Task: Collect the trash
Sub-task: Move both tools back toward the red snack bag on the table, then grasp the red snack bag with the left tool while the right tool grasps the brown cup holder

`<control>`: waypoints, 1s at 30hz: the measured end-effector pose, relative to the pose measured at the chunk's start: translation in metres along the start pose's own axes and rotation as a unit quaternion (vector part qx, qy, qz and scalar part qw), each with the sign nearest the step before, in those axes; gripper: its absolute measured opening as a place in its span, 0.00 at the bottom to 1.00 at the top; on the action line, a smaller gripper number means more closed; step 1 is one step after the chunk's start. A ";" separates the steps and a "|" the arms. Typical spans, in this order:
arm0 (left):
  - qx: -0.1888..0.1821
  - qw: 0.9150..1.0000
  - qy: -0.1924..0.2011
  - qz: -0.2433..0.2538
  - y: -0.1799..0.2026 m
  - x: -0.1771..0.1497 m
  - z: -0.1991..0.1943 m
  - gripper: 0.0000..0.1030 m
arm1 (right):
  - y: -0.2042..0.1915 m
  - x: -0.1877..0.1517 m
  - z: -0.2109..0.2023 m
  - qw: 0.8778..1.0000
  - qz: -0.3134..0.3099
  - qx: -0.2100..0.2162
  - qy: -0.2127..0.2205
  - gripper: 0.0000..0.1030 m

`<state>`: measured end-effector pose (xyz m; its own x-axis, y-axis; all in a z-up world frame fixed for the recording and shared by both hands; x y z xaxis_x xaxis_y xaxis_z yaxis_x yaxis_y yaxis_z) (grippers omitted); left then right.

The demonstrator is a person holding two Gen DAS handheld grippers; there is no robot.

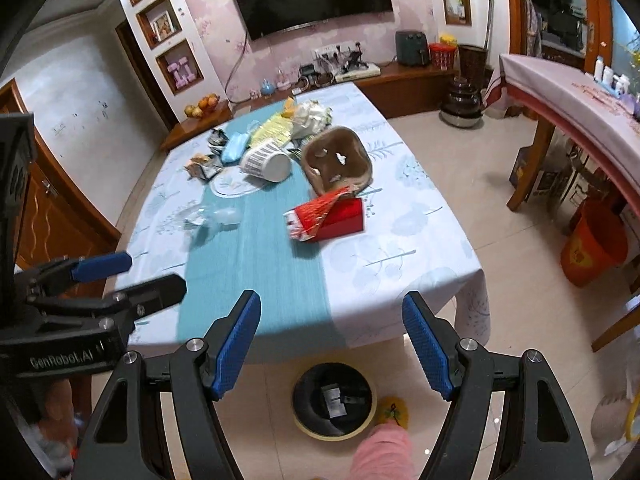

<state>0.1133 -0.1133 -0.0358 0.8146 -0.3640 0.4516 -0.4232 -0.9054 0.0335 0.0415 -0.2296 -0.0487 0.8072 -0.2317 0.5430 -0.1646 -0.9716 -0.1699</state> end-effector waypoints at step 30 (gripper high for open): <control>0.017 0.983 -0.143 0.116 0.059 0.087 0.230 0.46 | 0.109 0.110 0.185 0.993 0.014 0.046 -0.107 0.70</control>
<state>0.2503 -0.2487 -0.1992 0.7776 -0.6042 0.1740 -0.6015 -0.7954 -0.0739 0.2170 -0.3521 -0.1597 0.9066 -0.2337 0.3513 -0.1445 -0.9543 -0.2618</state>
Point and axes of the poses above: each gripper's, at about its wrist camera, not at the fingertips, and z roughly the way its jaws point, y to its right, x to its top, the point moved 10 cm from there along z, roughly the way its jaws point, and after that the axes turned 1 degree about -z, right-handed, at the moved point
